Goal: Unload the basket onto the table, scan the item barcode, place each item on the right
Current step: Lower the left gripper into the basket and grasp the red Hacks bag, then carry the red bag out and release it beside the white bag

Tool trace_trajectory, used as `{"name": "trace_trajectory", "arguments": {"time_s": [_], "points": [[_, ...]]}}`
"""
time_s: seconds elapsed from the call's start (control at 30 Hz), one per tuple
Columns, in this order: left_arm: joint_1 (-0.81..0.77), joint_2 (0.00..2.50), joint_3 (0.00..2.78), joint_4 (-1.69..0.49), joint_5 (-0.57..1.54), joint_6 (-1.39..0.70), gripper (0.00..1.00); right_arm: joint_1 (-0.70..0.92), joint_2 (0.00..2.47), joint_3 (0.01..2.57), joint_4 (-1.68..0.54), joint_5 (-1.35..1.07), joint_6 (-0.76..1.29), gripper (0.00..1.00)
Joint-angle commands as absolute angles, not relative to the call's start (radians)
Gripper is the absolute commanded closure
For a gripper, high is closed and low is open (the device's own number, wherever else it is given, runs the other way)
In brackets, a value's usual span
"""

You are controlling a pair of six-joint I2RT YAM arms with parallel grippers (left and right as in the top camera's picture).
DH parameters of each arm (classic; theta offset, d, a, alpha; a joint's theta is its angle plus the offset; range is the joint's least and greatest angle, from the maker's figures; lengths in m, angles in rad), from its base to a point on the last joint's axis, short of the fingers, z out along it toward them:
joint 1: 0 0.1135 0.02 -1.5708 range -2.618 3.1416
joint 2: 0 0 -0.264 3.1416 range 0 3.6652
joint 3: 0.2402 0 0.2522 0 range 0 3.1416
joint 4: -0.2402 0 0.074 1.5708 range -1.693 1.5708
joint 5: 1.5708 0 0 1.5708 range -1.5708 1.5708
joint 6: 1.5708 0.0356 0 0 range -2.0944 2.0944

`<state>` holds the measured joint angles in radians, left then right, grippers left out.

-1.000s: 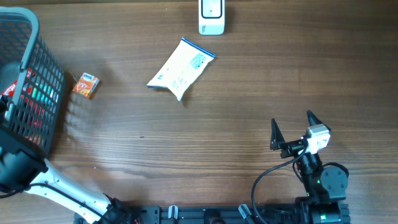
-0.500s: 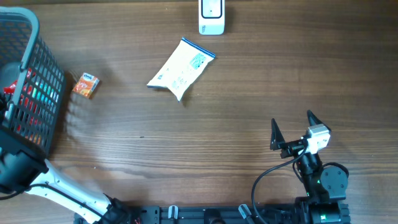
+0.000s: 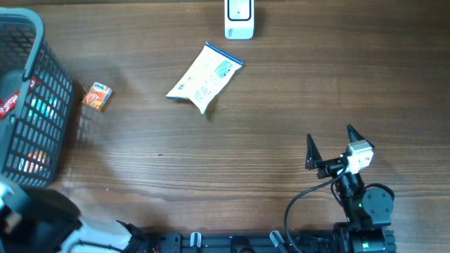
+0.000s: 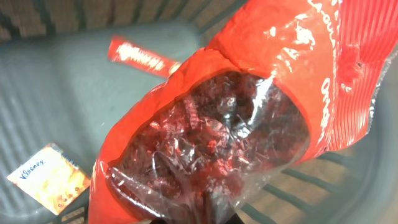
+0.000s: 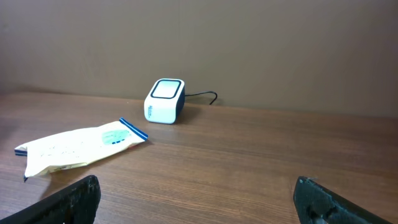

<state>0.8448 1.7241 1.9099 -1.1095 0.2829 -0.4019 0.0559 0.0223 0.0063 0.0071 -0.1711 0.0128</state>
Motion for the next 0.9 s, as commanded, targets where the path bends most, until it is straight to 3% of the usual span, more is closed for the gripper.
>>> {"name": "trace_trajectory", "arguments": {"time_s": [0.0, 0.2, 0.47, 0.67, 0.87], "points": [[0.833, 1.618, 1.929, -1.112, 0.405, -0.405, 0.96, 0.052, 0.024, 0.005, 0.011, -0.16, 0.001, 0.0], [0.71, 1.583, 1.929, -1.252, 0.645, -0.403, 0.96, 0.052, 0.03, 0.005, 0.01, -0.16, 0.001, 0.0], [0.357, 1.633, 1.851, -1.388, 0.419, -0.389, 0.96, 0.052, 0.03, 0.005, 0.01, -0.16, 0.001, 0.0], [0.13, 1.687, 1.68, -1.308, 0.309, -0.406, 0.96, 0.052, 0.03, 0.006, 0.01, -0.16, 0.001, 0.0], [0.02, 1.758, 1.508, -1.213, 0.309, -0.435, 0.96, 0.052, 0.03, 0.006, 0.01, -0.16, 0.001, 0.0]]}}
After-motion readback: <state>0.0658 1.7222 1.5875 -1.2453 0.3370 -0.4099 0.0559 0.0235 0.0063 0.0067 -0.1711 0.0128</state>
